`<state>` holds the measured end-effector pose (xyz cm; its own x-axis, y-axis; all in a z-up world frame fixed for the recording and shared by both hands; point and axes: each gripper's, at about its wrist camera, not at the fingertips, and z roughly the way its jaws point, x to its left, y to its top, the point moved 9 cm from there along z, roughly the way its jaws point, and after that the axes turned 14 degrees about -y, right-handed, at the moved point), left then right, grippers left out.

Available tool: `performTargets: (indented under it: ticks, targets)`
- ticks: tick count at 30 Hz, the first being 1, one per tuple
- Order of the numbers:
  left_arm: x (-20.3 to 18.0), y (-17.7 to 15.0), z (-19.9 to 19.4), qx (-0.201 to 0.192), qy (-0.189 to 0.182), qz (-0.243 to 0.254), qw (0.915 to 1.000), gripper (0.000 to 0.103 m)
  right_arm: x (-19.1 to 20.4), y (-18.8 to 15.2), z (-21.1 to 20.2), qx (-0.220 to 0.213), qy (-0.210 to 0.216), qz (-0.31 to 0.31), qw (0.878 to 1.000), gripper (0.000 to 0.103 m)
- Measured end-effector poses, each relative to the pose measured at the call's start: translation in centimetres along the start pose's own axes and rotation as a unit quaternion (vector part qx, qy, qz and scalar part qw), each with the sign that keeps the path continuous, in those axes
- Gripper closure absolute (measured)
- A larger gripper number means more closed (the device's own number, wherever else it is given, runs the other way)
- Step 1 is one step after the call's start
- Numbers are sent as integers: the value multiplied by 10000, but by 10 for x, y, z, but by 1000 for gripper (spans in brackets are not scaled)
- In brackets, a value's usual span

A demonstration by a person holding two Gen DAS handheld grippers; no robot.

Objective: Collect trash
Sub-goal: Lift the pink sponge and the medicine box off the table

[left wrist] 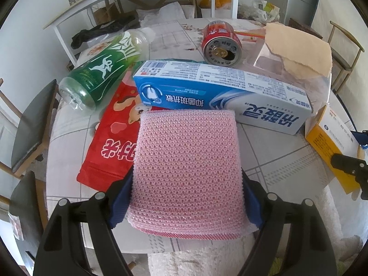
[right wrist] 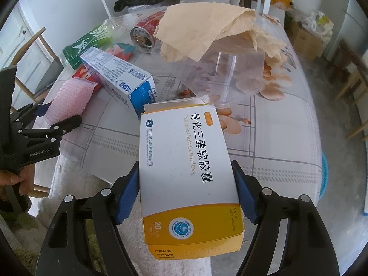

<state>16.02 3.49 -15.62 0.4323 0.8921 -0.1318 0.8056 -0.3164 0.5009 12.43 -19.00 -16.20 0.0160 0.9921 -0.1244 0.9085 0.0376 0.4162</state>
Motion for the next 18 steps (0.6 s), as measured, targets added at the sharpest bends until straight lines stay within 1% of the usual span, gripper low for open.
performTargets:
  ticks: [11, 18]
  targets:
    - [4, -6, -20, -167, -130, -155, 9997, 24, 2, 0, -12, -62, 24, -43, 10000, 33]
    - [4, -10, -30, -251, -217, -209, 9992, 24, 10, 1, -18, -85, 126, -92, 9998, 34]
